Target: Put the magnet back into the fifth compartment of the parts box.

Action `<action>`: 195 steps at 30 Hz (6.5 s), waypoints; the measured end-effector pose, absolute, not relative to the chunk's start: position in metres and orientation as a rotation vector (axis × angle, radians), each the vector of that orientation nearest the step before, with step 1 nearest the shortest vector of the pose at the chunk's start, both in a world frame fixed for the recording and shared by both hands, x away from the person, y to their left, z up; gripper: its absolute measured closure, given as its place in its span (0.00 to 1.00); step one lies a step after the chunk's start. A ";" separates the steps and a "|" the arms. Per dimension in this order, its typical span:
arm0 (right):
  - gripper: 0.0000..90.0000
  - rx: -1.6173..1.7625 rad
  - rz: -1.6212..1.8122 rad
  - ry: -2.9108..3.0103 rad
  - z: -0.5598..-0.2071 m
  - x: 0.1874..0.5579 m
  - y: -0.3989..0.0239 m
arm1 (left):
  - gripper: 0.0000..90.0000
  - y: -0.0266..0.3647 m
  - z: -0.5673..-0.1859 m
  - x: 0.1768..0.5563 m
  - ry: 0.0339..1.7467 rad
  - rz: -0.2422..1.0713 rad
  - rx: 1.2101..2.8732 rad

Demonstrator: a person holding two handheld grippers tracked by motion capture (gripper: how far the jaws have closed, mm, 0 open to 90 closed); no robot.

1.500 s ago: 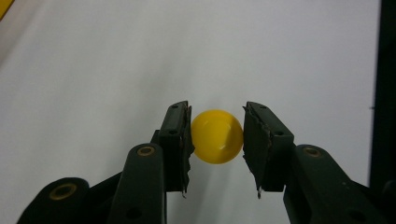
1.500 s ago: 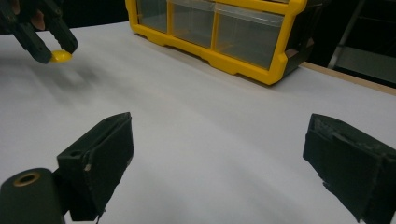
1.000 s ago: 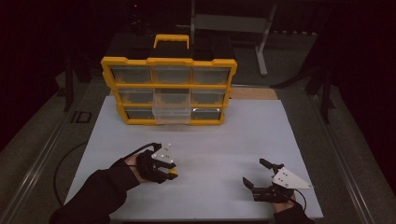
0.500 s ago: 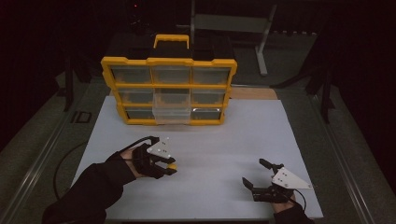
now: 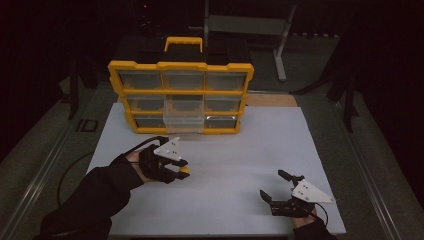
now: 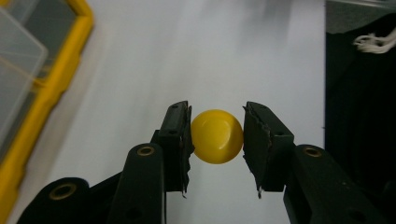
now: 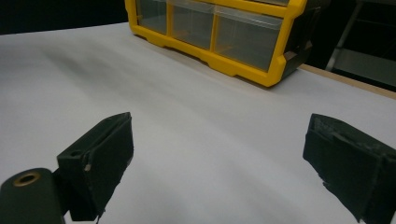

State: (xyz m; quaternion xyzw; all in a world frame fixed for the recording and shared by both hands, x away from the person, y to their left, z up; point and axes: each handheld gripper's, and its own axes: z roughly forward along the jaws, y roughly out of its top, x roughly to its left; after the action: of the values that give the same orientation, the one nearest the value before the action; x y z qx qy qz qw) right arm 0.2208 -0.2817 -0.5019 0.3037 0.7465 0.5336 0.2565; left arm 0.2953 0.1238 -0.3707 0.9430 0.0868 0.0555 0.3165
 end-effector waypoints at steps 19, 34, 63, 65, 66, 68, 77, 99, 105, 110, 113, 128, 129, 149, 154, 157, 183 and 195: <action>0.10 0.823 1.448 2.029 -0.503 0.221 -0.281 | 0.70 0.134 -0.323 0.307 0.227 0.184 2.438; 0.10 0.820 1.452 2.031 -0.502 0.221 -0.280 | 0.70 0.137 -0.296 0.319 0.228 0.196 2.415; 0.10 0.821 1.452 2.024 -0.502 0.221 -0.281 | 0.70 0.138 -0.255 0.363 0.294 0.230 2.322; 0.10 0.821 1.452 2.025 -0.502 0.221 -0.281 | 0.70 0.139 -0.254 0.367 0.305 0.232 2.319; 0.10 0.819 1.453 2.022 -0.502 0.221 -0.281 | 0.70 0.139 -0.254 0.369 0.311 0.237 2.317; 0.10 0.817 1.454 2.021 -0.502 0.221 -0.282 | 0.70 0.139 -0.254 0.372 0.330 0.237 2.310; 0.10 0.821 1.455 2.025 -0.502 0.221 -0.281 | 0.69 0.140 -0.258 0.385 0.377 0.253 2.254; 0.10 0.816 1.461 2.032 -0.503 0.221 -0.281 | 0.69 0.140 -0.274 0.422 0.528 0.264 2.178; 0.10 0.815 1.463 2.033 -0.503 0.221 -0.281 | 0.69 0.138 -0.285 0.430 0.573 0.257 2.181; 0.10 0.818 1.465 2.028 -0.503 0.221 -0.281 | 0.70 0.136 -0.294 0.433 0.578 0.248 2.194; 0.10 0.815 1.463 2.032 -0.503 0.221 -0.281 | 0.69 0.137 -0.297 0.434 0.591 0.246 2.199; 0.10 0.818 1.463 2.030 -0.503 0.221 -0.281 | 0.69 0.141 -0.319 0.441 0.653 0.203 2.246; 0.10 0.816 1.461 2.031 -0.503 0.221 -0.281 | 0.69 0.140 -0.320 0.442 0.663 0.202 2.247; 0.10 0.816 1.463 2.029 -0.503 0.221 -0.281 | 0.69 0.128 -0.331 0.448 0.725 0.193 2.323; 0.10 0.818 1.464 2.029 -0.503 0.221 -0.282 | 0.69 0.129 -0.328 0.447 0.725 0.202 2.322; 0.10 0.819 1.463 2.030 -0.503 0.221 -0.281 | 0.69 0.130 -0.326 0.446 0.710 0.202 2.311; 0.10 0.817 1.458 2.028 -0.502 0.221 -0.281 | 0.00 0.140 -0.324 0.438 0.745 0.183 2.217; 0.10 0.816 1.450 2.027 -0.502 0.221 -0.281 | 0.00 0.140 -0.326 0.435 0.723 0.231 2.198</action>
State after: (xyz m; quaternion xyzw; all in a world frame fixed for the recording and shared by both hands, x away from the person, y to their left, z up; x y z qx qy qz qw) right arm 0.2209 -0.2814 -0.5023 0.3009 0.7470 0.5344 0.2568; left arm 0.4355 0.1403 -0.3259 0.8676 0.2852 0.0912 0.3970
